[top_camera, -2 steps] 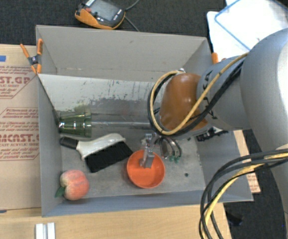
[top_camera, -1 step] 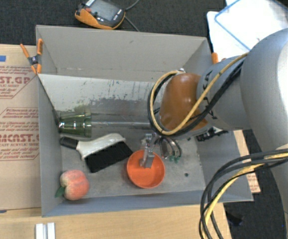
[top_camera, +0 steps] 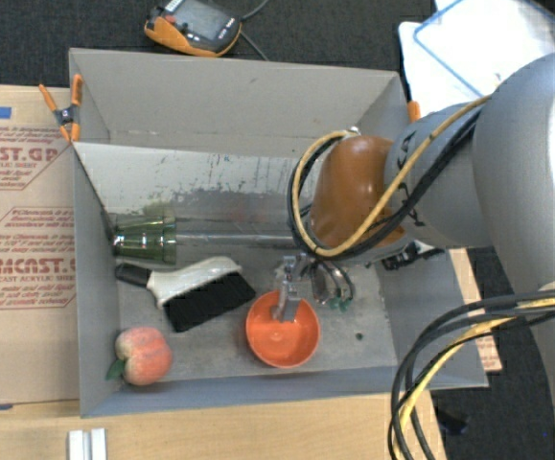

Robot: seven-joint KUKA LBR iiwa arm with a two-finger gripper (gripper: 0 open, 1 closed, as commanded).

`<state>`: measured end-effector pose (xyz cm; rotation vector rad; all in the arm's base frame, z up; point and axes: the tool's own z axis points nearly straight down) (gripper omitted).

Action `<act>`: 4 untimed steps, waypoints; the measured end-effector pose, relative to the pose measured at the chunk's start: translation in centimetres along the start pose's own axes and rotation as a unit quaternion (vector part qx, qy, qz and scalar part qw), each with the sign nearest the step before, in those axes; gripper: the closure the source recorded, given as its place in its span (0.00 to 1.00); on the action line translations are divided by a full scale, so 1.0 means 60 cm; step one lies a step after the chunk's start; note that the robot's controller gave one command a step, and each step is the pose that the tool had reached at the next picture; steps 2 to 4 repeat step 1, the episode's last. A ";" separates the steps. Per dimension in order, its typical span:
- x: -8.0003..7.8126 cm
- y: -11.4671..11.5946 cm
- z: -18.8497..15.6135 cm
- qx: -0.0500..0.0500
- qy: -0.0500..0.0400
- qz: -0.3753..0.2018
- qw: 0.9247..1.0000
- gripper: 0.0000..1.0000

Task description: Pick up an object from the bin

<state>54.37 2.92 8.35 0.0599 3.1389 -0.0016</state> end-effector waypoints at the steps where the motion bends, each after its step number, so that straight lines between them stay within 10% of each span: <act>1: -0.001 0.001 -0.059 0.000 -0.001 0.000 1.000 1.00; 4: -0.001 0.001 -0.059 0.000 -0.001 0.000 1.000 1.00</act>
Offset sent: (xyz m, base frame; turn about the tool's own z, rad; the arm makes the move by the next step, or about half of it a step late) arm 0.0006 0.0004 0.0325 -0.0002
